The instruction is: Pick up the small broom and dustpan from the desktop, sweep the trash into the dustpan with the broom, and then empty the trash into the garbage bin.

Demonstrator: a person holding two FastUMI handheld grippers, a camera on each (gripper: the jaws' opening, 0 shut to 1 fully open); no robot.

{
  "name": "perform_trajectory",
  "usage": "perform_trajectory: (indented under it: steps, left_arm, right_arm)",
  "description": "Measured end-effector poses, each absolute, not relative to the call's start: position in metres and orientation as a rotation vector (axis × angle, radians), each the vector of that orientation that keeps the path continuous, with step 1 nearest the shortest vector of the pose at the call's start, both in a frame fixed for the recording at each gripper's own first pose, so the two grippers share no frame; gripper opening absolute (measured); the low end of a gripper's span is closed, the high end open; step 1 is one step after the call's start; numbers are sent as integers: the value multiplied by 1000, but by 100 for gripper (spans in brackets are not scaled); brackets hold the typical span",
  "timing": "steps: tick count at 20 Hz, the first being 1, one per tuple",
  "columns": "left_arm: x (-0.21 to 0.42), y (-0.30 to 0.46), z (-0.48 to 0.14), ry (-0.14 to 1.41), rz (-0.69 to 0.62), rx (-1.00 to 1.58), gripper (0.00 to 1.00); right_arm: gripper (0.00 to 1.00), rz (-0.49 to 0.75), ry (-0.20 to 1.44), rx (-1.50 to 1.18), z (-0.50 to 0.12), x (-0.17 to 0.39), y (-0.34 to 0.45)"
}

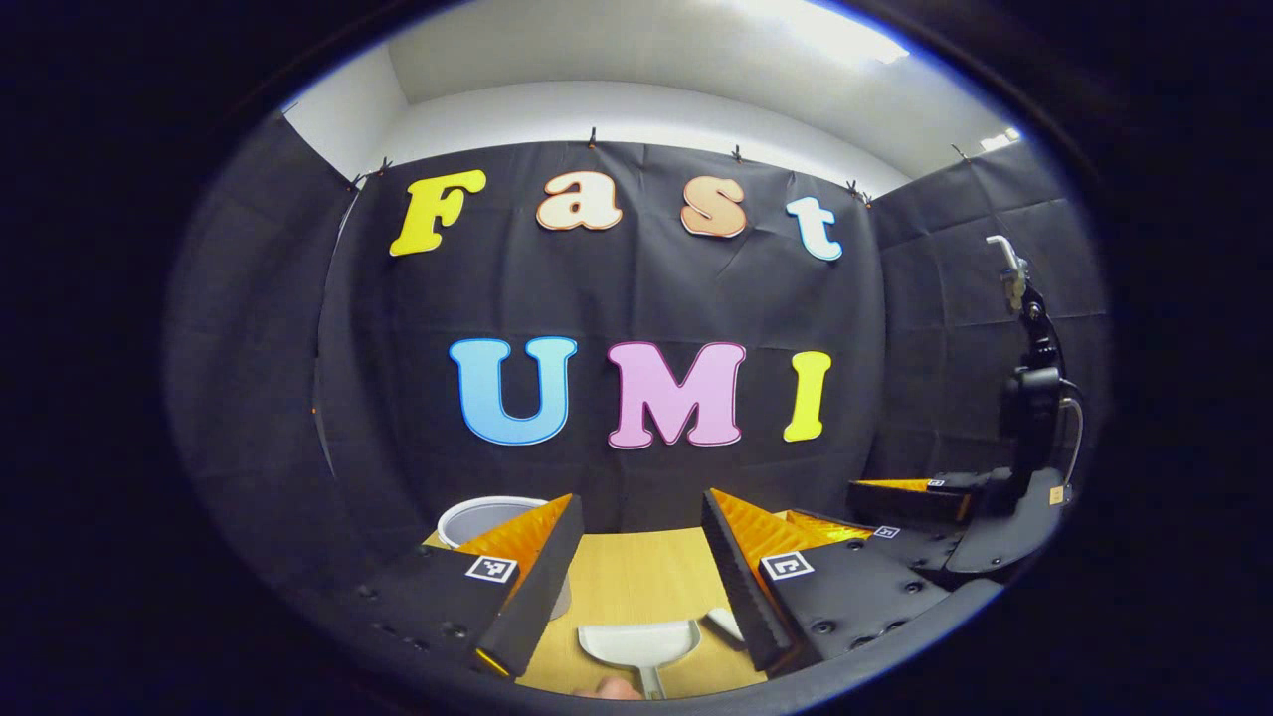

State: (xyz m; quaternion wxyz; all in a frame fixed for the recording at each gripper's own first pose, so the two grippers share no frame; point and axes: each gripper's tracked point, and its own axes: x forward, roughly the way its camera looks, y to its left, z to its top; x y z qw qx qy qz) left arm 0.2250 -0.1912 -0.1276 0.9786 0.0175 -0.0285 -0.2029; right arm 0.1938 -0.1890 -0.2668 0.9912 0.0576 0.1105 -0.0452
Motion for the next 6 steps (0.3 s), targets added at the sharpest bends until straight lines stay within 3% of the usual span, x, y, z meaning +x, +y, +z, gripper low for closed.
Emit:
perform_trajectory:
  steps: [6]
  left_arm:
    - [209, -169, -140, -47, -388, 14, 74]
  right_arm:
    - [92, -159, 165, 97, -250, 172, -182]
